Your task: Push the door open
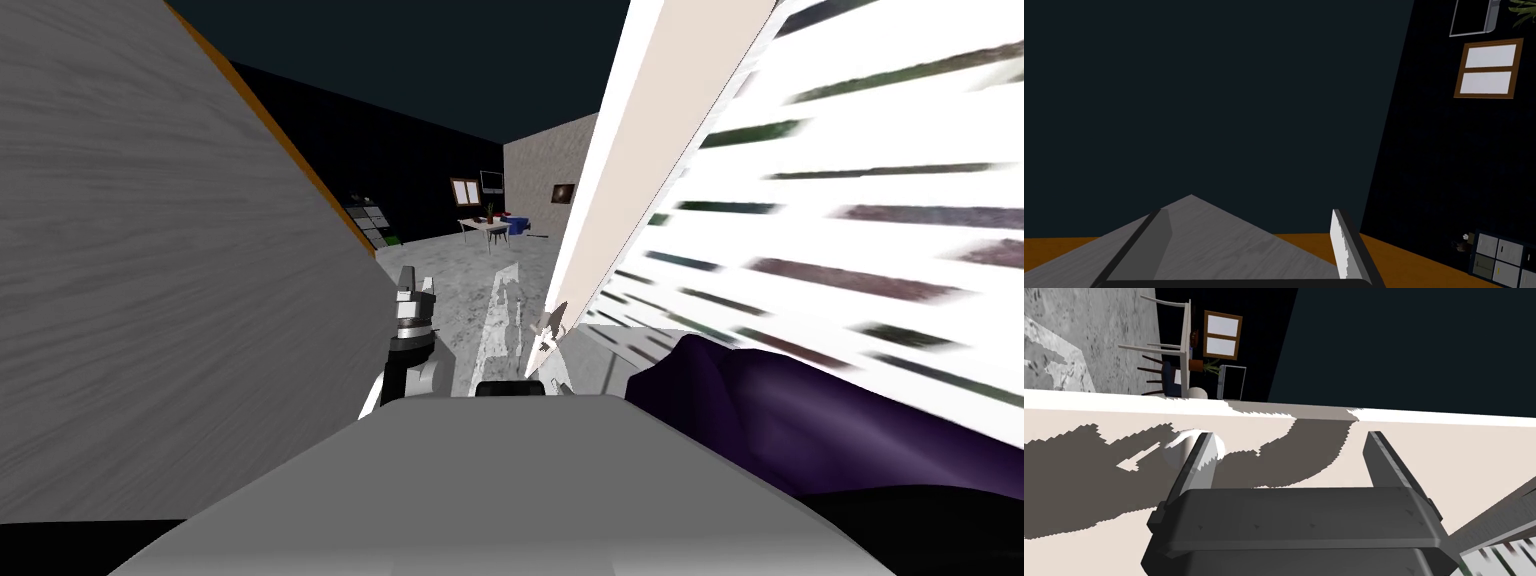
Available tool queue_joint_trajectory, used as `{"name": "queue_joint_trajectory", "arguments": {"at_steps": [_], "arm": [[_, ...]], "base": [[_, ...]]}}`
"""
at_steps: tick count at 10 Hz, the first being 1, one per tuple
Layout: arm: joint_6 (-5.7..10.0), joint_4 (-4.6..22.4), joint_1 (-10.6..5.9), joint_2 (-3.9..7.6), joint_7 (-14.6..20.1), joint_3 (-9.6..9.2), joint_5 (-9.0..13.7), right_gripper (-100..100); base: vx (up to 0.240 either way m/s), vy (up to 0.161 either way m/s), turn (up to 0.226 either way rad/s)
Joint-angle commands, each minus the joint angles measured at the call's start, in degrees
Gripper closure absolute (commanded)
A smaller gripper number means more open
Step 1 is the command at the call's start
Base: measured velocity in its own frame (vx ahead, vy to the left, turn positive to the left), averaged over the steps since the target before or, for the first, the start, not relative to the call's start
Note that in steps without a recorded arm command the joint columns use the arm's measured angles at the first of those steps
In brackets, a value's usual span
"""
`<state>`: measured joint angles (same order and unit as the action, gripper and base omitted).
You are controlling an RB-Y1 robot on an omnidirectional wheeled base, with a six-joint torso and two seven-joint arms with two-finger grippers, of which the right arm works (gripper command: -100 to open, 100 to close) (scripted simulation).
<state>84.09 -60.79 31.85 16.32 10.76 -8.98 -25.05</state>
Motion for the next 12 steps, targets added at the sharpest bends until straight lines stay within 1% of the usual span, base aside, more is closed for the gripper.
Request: {"name": "queue_joint_trajectory", "arguments": {"at_steps": [1,4,5,6,9,12], "arm": [[0.77,1.1,0.11,0.29,0.2,-0.13,-0.3,-100],[2.77,4.0,0.42,0.96,0.6,-0.46,-1.2,-100],[4.03,5.8,0.64,1.4,0.8,-0.66,-1.8,-100],[4.03,5.8,0.64,1.4,0.8,-0.66,-1.8,-100],[5.9,8.6,0.98,2.06,1.2,-0.96,-2.6,-100],[8.99,13.2,1.79,3.36,1.8,-1.38,-3.9,-100]], "base": [[0.086,-0.038,0.017],[0.099,-0.063,0.014],[0.117,-0.047,0.066],[0.131,-0.042,-0.006],[0.085,-0.053,0.013],[0.111,-0.108,0.027]]}}
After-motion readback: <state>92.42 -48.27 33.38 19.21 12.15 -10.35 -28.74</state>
